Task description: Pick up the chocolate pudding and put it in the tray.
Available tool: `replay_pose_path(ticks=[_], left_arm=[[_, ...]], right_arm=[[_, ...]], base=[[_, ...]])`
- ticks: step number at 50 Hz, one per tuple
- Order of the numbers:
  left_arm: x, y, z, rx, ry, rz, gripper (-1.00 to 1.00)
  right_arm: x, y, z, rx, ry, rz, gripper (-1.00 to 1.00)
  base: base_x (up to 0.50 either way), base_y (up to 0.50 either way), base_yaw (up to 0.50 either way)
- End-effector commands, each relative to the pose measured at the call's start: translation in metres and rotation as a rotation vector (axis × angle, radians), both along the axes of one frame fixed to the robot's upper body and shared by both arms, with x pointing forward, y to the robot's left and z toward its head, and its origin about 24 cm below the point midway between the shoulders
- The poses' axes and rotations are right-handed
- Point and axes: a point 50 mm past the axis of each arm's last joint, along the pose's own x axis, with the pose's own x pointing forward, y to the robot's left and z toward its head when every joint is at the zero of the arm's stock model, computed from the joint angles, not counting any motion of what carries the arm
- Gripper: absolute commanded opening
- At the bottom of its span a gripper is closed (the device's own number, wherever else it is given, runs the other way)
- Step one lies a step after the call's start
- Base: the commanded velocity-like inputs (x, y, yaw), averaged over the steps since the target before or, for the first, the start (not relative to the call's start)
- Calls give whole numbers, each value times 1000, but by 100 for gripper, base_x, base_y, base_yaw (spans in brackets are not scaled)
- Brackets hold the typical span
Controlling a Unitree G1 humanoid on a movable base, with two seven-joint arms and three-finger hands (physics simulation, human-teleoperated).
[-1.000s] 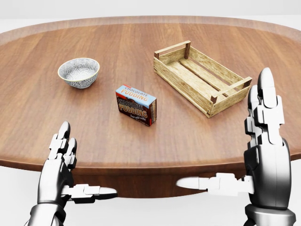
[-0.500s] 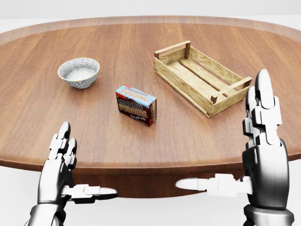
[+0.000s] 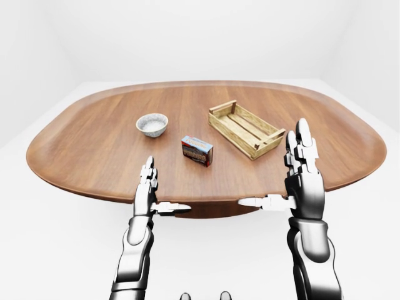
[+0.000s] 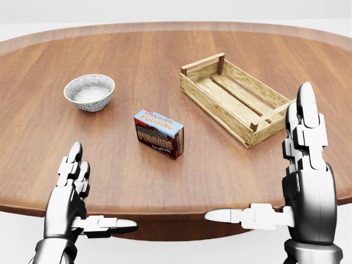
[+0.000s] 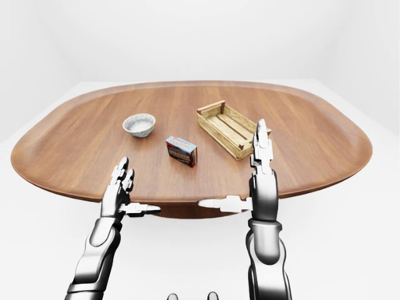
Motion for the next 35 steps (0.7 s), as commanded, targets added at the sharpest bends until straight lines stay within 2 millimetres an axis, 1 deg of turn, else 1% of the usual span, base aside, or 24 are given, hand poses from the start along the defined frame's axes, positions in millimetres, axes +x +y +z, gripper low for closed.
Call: replay_pose_path(ticks=[1,35], left_arm=[[0,0,0,0,0,0,100],[0,-1,1,2,-10,-7,100]], right_arm=[[0,0,-1,2,3,1,100],[1,1,-3,7,18,10,100]], base=[[24,0,0],[24,0,0]])
